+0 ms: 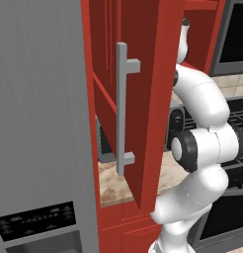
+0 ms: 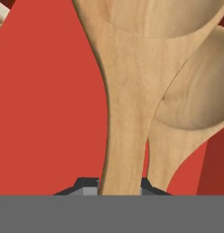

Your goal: Organize the utensils by type. Pick up the wooden spoons from the counter and place them in the open cabinet. Then pick up the metallic utensils from the counter and place them in the open drawer.

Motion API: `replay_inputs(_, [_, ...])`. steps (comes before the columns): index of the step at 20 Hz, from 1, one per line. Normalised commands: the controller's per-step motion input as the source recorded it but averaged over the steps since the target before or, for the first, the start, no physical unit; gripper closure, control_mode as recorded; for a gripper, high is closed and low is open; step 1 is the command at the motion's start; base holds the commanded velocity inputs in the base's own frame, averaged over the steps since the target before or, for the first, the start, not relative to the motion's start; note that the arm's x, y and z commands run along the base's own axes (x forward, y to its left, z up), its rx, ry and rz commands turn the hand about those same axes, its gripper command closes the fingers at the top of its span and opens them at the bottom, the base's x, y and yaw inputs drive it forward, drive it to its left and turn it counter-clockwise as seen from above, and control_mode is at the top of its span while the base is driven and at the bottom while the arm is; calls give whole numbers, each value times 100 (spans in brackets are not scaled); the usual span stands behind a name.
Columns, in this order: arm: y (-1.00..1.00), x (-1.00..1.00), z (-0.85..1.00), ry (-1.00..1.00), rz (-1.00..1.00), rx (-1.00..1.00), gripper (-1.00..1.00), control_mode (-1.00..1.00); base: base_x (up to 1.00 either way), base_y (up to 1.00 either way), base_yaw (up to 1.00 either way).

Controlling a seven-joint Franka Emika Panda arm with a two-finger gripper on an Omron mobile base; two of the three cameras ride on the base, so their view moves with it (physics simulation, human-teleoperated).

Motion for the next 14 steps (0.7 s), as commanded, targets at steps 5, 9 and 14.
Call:
replay_inputs(5, [0,5,-38,0,0,0,100,-100,0,0,0])
replay_inputs(9, [0,14,-27,0,0,0,100,-100,0,0,0])
replay_inputs(14, [1,10,-33,0,0,0,100,-100,0,0,0])
